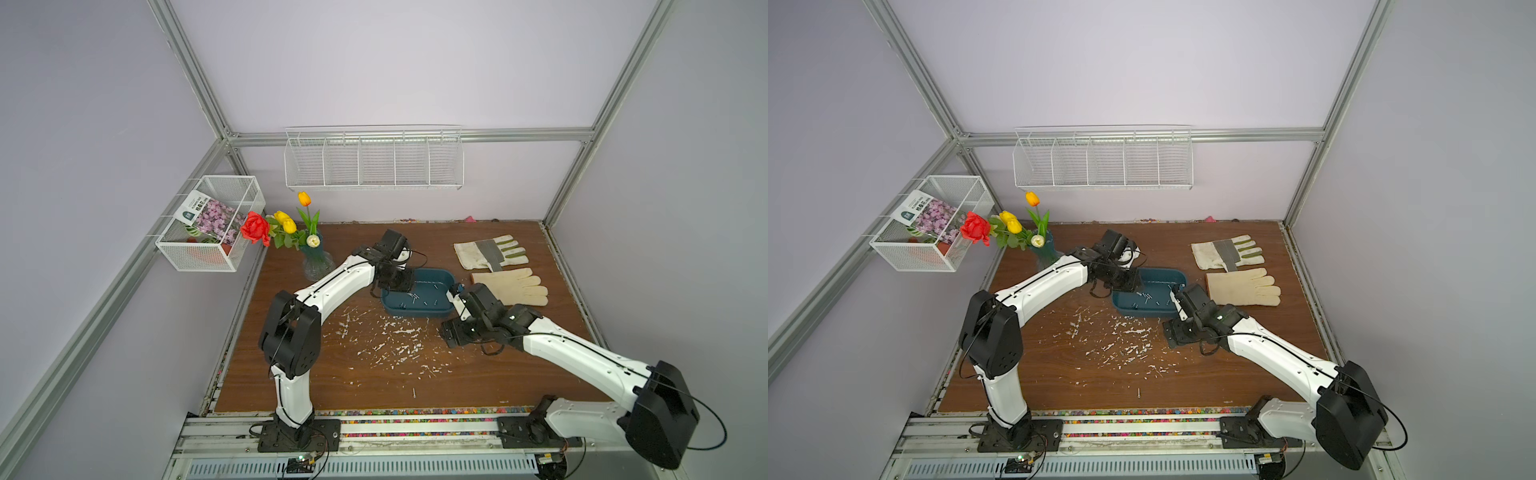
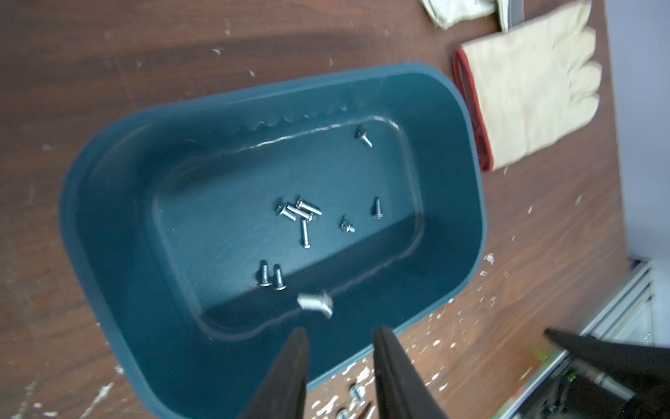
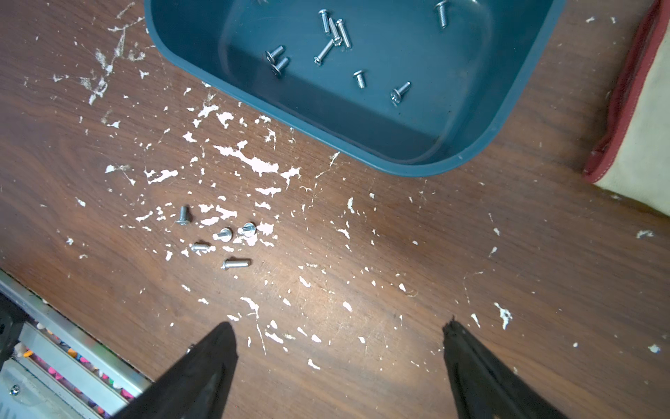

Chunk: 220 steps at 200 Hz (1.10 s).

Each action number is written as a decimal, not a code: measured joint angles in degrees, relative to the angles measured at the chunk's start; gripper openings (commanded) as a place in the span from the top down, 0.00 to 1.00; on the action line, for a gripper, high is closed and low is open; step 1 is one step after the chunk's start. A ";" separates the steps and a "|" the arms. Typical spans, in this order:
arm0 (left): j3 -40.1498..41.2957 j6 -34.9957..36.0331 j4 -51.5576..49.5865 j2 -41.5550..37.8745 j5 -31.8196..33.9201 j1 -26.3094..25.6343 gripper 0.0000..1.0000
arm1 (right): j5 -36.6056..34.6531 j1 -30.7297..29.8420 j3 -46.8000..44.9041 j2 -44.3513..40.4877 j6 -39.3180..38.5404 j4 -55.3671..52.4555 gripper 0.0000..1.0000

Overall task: Put the screws on the desktop into the storage box
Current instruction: Place the screw in the storage box, then pick up the screw from the center of the board.

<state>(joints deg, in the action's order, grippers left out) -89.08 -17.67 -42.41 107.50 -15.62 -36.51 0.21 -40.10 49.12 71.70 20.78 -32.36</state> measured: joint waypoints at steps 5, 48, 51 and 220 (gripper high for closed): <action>-0.04 -0.22 0.07 0.00 -0.07 0.15 0.50 | 0.00 0.00 0.00 0.00 0.00 0.00 0.08; -0.07 0.11 0.02 -0.26 -0.42 0.92 0.15 | 0.02 0.00 0.00 0.00 0.00 0.00 0.08; -0.04 -0.07 0.02 -0.33 -0.28 0.96 0.13 | 0.04 0.00 0.00 0.00 -0.02 0.00 0.08; 38.91 0.50 0.35 -43.54 -7.32 1.20 0.00 | 1.09 -9.18 5.11 13.09 0.02 1.20 0.18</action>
<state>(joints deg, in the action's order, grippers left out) -50.17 -17.17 -42.06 63.96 -22.94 -35.31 1.30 -49.28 54.24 84.79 20.80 -31.16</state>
